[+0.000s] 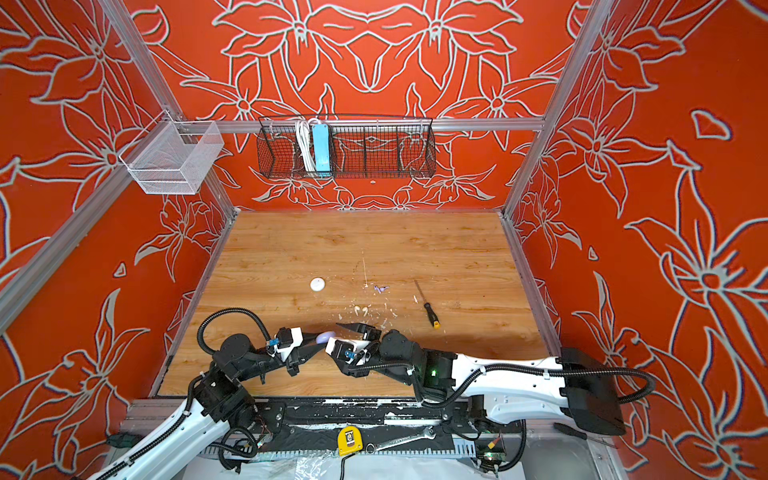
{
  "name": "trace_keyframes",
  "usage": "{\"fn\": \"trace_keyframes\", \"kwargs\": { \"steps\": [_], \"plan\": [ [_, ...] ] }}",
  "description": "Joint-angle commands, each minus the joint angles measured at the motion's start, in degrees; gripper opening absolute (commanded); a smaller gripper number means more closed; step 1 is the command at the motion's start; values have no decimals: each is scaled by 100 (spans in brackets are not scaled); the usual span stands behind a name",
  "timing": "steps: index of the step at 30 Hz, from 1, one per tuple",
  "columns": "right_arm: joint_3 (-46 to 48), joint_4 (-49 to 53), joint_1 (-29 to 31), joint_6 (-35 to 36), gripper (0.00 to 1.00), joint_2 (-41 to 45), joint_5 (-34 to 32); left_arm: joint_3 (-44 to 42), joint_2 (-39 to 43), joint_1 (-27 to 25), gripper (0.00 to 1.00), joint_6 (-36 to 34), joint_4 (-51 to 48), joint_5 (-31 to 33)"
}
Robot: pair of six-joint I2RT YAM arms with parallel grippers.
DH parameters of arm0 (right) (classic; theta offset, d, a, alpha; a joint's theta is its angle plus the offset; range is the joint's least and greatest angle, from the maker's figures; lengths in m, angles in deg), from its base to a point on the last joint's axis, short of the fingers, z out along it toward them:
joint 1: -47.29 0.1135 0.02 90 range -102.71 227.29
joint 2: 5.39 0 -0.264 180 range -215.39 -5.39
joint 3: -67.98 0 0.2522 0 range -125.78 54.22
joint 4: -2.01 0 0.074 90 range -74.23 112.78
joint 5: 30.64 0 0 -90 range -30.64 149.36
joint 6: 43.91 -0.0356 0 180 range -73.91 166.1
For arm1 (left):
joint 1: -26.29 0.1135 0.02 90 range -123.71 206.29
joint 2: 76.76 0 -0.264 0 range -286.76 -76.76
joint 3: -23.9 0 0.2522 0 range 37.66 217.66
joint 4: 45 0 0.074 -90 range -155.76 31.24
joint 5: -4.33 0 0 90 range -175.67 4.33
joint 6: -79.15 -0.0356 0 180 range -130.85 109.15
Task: Insert the wireless bluetooth earbuds into the charging case
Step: 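Push the lilac case lid open with the right gripper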
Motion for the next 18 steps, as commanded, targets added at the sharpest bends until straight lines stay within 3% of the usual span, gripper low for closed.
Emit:
{"fn": "trace_keyframes", "kwargs": {
  "steps": [1,18],
  "plan": [
    [-229,60,-33,19,62,-118,-88,88,31,-18,0,-142,70,-220],
    [-360,-212,-154,165,52,-485,-697,204,128,-18,0,-185,-130,-639]
  ]
}}
